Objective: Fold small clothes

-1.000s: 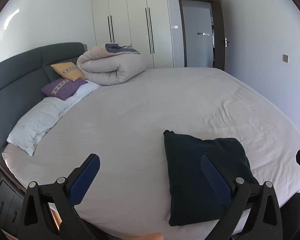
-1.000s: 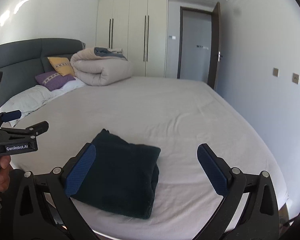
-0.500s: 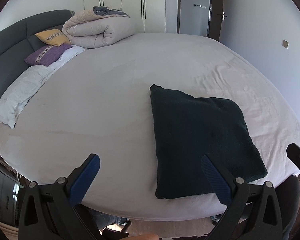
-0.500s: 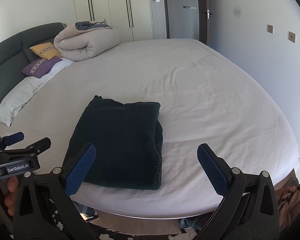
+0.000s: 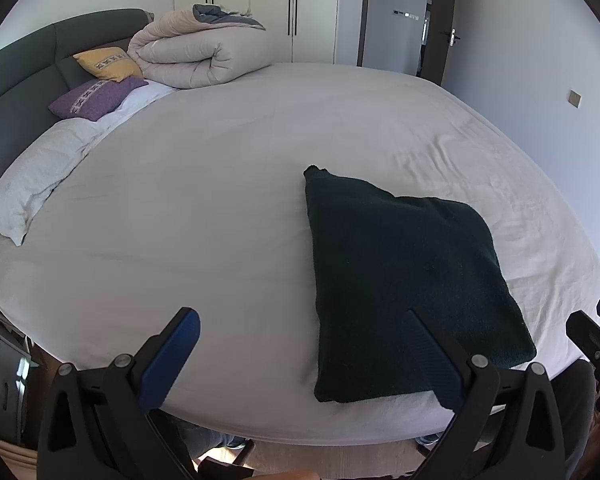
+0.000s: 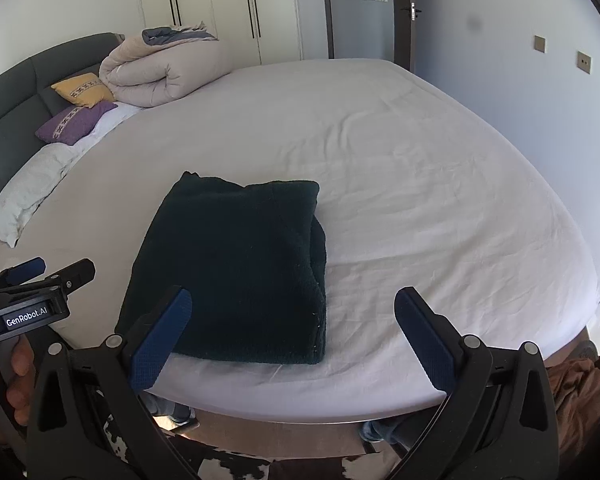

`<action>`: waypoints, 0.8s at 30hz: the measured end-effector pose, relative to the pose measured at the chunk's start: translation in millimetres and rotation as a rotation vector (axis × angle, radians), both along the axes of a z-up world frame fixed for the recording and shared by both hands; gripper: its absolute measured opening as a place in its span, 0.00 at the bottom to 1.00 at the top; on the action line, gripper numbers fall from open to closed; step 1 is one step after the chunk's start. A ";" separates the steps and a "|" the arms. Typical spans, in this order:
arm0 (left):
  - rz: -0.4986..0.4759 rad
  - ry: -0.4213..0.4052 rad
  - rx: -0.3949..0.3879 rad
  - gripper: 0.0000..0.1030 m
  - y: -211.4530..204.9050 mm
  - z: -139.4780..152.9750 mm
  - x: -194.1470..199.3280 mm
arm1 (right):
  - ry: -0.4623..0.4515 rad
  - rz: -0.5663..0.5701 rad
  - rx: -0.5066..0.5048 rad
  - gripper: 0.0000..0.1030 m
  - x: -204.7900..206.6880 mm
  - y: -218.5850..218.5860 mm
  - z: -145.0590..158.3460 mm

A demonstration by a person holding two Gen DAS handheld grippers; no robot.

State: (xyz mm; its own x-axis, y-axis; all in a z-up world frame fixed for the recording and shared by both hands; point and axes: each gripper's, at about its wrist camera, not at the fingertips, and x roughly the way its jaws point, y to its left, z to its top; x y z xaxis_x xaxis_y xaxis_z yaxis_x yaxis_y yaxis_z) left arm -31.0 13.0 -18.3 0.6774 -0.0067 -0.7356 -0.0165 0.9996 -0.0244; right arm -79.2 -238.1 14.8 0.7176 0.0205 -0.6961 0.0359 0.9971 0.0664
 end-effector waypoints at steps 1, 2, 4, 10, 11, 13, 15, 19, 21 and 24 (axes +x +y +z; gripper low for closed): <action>-0.001 0.000 -0.001 1.00 0.2 -0.2 0.1 | 0.002 0.000 0.000 1.00 0.7 1.1 -0.4; -0.003 0.000 -0.004 1.00 0.3 -0.5 0.6 | 0.003 -0.001 0.002 1.00 1.0 3.7 -0.3; -0.003 -0.001 -0.005 1.00 0.5 -1.0 0.1 | 0.005 -0.001 0.003 1.00 2.0 4.3 -0.9; -0.007 0.000 0.001 1.00 0.4 -1.4 1.1 | 0.014 -0.003 0.006 1.00 5.7 7.4 -3.4; -0.007 0.000 0.001 1.00 0.2 -1.4 1.2 | 0.016 -0.003 0.007 1.00 6.2 7.6 -4.2; -0.007 -0.001 0.002 1.00 -0.3 -1.5 1.3 | 0.018 -0.005 0.010 1.00 6.8 7.7 -4.9; -0.009 0.000 0.003 1.00 -1.0 -1.5 1.8 | 0.021 -0.006 0.011 1.00 7.5 7.7 -6.1; -0.013 0.001 0.004 1.00 -1.6 -2.0 2.4 | 0.026 -0.007 0.015 1.00 9.2 7.8 -8.1; -0.013 0.003 0.004 1.00 -2.1 -2.9 1.9 | 0.029 -0.006 0.016 1.00 9.8 8.3 -9.6; -0.013 0.005 0.003 1.00 -2.5 -3.6 1.7 | 0.033 -0.007 0.017 1.00 10.4 9.2 -11.5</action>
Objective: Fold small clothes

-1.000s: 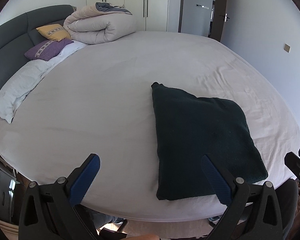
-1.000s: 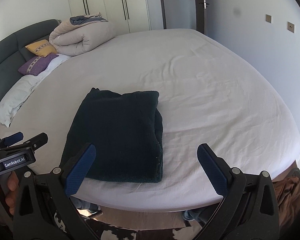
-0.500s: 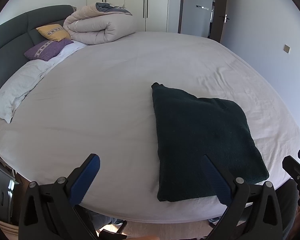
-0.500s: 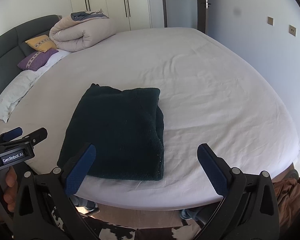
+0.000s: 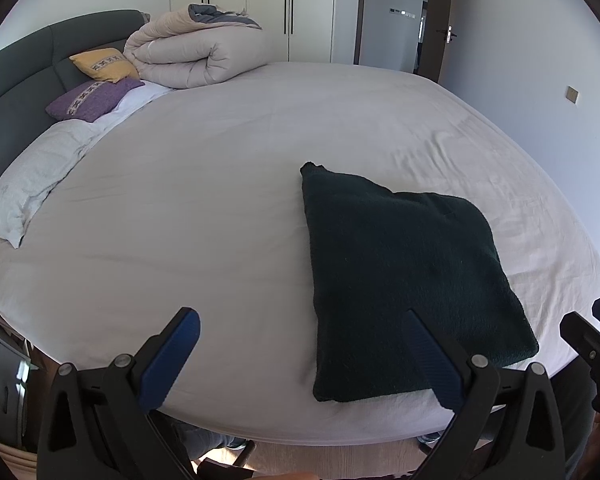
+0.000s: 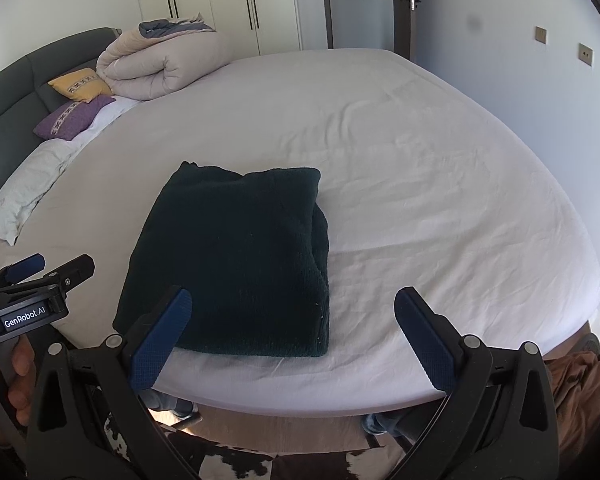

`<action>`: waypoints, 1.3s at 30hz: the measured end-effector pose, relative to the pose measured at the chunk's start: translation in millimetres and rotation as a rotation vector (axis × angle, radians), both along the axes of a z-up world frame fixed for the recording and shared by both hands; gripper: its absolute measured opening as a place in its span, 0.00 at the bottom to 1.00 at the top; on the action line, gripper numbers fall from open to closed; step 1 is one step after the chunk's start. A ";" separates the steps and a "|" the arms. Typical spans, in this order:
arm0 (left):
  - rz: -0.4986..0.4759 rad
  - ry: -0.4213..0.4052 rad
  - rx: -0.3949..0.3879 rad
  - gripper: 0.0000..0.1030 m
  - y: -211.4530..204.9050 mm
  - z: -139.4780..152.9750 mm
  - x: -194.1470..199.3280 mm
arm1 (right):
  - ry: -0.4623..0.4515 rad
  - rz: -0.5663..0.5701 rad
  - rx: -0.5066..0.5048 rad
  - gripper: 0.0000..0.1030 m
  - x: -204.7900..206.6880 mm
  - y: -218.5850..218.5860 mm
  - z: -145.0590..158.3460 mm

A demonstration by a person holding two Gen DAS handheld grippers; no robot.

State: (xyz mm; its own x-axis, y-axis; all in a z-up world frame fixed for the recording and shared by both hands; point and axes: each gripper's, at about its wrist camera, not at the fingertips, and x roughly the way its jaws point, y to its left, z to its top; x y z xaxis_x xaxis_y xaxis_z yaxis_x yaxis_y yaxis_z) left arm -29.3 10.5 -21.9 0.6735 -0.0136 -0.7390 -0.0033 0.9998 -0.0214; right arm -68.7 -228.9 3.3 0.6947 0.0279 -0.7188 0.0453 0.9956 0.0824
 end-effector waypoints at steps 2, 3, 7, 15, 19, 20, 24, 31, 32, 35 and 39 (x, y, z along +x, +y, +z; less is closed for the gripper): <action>0.001 0.002 0.000 1.00 0.0 -0.3 0.2 | 0.002 0.000 0.000 1.00 0.8 0.3 -0.9; 0.000 0.003 -0.001 1.00 0.0 -0.6 0.2 | 0.004 0.000 0.001 1.00 1.2 0.3 -1.3; 0.000 0.003 0.000 1.00 -0.6 -1.2 0.2 | 0.008 -0.003 0.007 1.00 2.6 0.2 -3.1; 0.000 0.003 0.000 1.00 -1.0 -1.4 -0.3 | 0.012 -0.006 0.010 1.00 3.1 1.6 -5.5; -0.001 0.004 -0.001 1.00 -1.2 -1.7 0.1 | 0.013 -0.006 0.011 1.00 3.3 1.6 -5.7; -0.001 0.003 -0.001 1.00 -1.2 -2.0 -0.2 | 0.012 -0.005 0.010 1.00 3.1 1.5 -5.5; -0.001 0.006 -0.002 1.00 -0.6 -2.6 0.0 | 0.014 -0.006 0.011 1.00 3.6 1.4 -6.5; -0.003 0.008 -0.001 1.00 -0.1 -3.0 0.4 | 0.017 -0.006 0.010 1.00 3.4 1.7 -8.2; -0.004 0.009 -0.001 1.00 -0.1 -3.3 0.5 | 0.018 -0.006 0.010 1.00 3.4 1.7 -8.8; -0.004 0.011 0.000 1.00 0.1 -3.9 0.7 | 0.019 -0.006 0.011 1.00 3.4 2.0 -9.2; -0.003 0.012 -0.001 1.00 0.1 -4.4 0.9 | 0.022 -0.005 0.010 1.00 4.0 2.1 -10.0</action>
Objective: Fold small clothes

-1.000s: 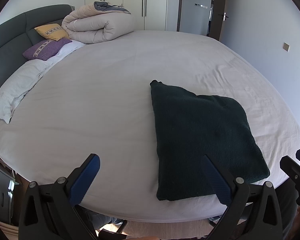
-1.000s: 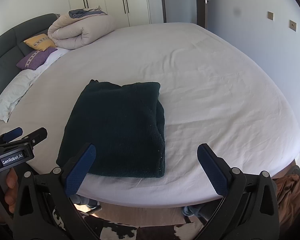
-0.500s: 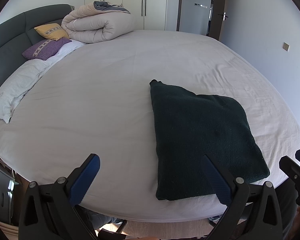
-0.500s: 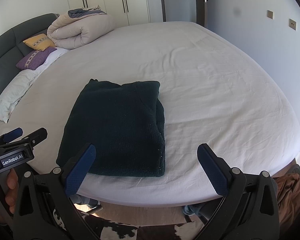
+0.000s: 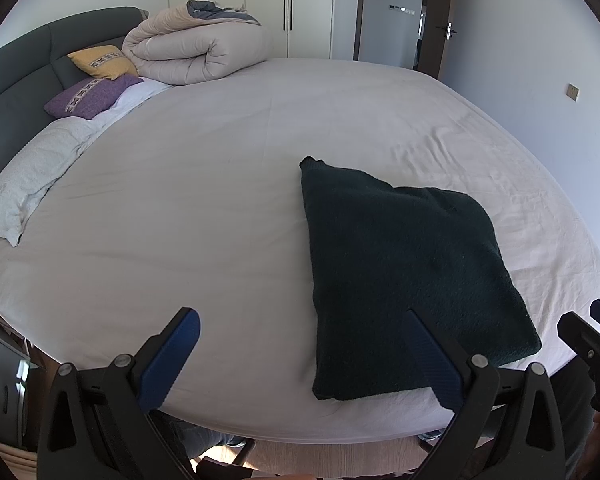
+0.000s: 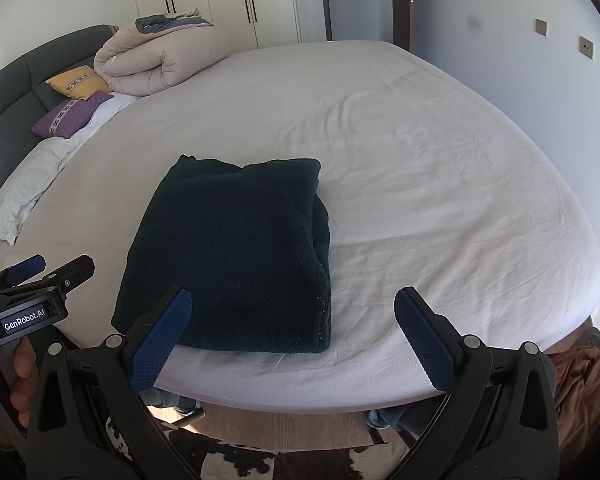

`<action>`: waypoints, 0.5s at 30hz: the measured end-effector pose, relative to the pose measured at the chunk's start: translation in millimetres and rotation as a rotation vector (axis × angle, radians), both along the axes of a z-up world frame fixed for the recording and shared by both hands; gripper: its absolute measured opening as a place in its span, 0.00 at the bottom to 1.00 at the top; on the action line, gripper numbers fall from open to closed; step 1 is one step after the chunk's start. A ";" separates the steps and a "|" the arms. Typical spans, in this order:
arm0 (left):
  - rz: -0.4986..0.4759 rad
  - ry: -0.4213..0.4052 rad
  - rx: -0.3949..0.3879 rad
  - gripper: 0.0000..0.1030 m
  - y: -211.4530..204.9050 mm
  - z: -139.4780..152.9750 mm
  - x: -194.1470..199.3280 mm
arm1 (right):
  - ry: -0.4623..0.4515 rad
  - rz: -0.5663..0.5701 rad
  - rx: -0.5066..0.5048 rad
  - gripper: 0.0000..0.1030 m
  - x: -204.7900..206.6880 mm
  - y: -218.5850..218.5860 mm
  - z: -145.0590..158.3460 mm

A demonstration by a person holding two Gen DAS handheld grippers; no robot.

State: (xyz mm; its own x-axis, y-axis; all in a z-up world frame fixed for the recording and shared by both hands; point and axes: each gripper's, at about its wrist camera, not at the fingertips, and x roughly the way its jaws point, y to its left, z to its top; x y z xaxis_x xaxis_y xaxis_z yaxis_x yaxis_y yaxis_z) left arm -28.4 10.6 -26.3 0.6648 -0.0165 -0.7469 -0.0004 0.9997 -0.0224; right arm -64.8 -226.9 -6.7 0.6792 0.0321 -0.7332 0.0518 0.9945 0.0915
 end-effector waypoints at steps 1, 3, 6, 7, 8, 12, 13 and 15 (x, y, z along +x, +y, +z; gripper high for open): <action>0.000 -0.001 0.000 1.00 0.0 0.0 0.1 | 0.001 0.000 0.000 1.00 -0.1 0.4 -0.4; -0.001 0.001 0.000 1.00 0.2 -0.4 0.1 | 0.001 0.000 0.000 1.00 -0.1 0.6 -0.6; -0.001 0.002 0.000 1.00 0.4 -0.7 0.2 | 0.001 0.000 0.002 1.00 -0.2 0.6 -0.5; -0.001 0.002 0.000 1.00 0.4 -0.8 0.2 | 0.001 0.000 0.002 1.00 0.5 0.2 -0.8; -0.001 0.002 -0.001 1.00 0.3 -0.7 0.1 | 0.002 0.001 0.002 1.00 0.9 0.1 -1.5; -0.001 0.001 -0.001 1.00 0.4 -0.6 0.1 | 0.004 0.001 0.003 1.00 1.1 1.0 -2.4; 0.000 0.001 0.000 1.00 0.4 -0.7 0.0 | 0.005 0.002 0.003 1.00 1.0 1.4 -2.7; 0.000 0.002 -0.001 1.00 0.5 -0.7 0.3 | 0.005 0.002 0.003 1.00 1.6 1.1 -2.8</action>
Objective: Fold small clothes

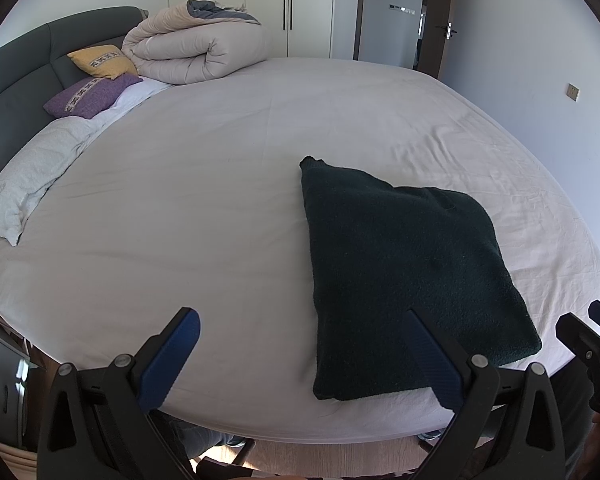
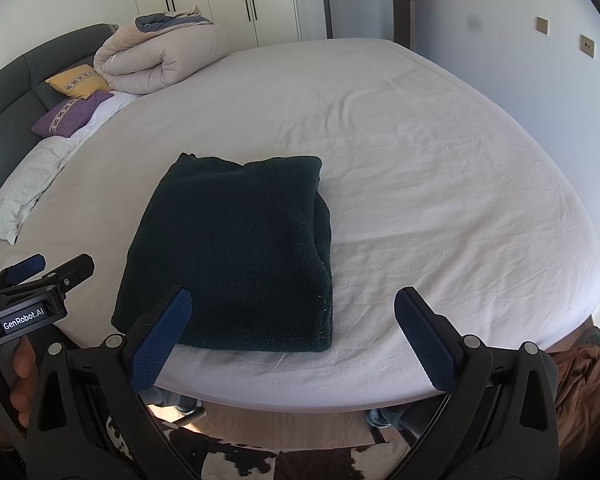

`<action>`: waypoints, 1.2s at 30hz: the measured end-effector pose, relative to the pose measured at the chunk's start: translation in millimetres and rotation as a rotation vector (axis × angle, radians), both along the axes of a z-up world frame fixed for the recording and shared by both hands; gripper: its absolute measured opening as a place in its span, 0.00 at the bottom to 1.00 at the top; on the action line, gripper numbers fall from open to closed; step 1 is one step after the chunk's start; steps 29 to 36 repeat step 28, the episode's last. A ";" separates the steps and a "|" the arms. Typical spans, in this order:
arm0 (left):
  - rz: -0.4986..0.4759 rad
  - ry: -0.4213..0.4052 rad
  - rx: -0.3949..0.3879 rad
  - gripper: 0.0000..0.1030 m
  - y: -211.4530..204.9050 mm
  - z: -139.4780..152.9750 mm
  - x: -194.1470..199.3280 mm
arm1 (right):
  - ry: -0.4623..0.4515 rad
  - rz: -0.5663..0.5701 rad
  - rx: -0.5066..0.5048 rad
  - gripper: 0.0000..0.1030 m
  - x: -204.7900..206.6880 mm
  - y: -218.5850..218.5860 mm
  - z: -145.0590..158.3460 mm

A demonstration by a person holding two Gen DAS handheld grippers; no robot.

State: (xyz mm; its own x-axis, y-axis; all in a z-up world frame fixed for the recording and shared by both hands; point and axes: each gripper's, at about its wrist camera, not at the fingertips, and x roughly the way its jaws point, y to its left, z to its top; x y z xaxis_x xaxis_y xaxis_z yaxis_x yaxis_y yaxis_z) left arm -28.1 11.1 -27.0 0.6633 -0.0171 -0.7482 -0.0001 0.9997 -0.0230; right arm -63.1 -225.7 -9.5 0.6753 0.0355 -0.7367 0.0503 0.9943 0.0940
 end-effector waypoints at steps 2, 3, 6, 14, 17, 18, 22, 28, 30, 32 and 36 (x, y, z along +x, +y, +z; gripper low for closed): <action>0.000 0.000 -0.001 1.00 0.0 -0.2 -0.1 | 0.000 0.000 0.000 1.00 -0.1 0.2 0.0; -0.001 0.001 -0.001 1.00 0.4 -0.7 0.2 | 0.001 0.000 0.000 1.00 -0.2 0.5 -0.5; -0.001 0.001 0.000 1.00 0.5 -1.1 0.0 | 0.002 0.001 0.002 1.00 0.1 0.5 -1.4; 0.000 0.005 -0.001 1.00 1.2 -1.6 0.5 | 0.006 0.002 0.006 1.00 1.8 -0.6 -2.9; 0.000 0.004 0.000 1.00 1.1 -1.8 0.5 | 0.007 0.002 0.006 1.00 1.7 -0.5 -3.0; -0.001 0.004 0.002 1.00 1.3 -1.9 0.4 | 0.006 0.002 0.006 1.00 1.8 -0.6 -2.9; -0.001 0.008 -0.001 1.00 2.0 -2.7 2.0 | 0.010 0.002 0.009 1.00 2.1 -1.2 -4.0; 0.003 0.012 -0.003 1.00 3.6 -4.3 2.2 | 0.013 0.001 0.012 1.00 1.1 -0.2 -5.4; 0.003 0.012 -0.003 1.00 3.6 -4.3 2.2 | 0.013 0.001 0.012 1.00 1.1 -0.2 -5.4; 0.003 0.012 -0.003 1.00 3.6 -4.3 2.2 | 0.013 0.001 0.012 1.00 1.1 -0.2 -5.4; 0.003 0.012 -0.003 1.00 3.6 -4.3 2.2 | 0.013 0.001 0.012 1.00 1.1 -0.2 -5.4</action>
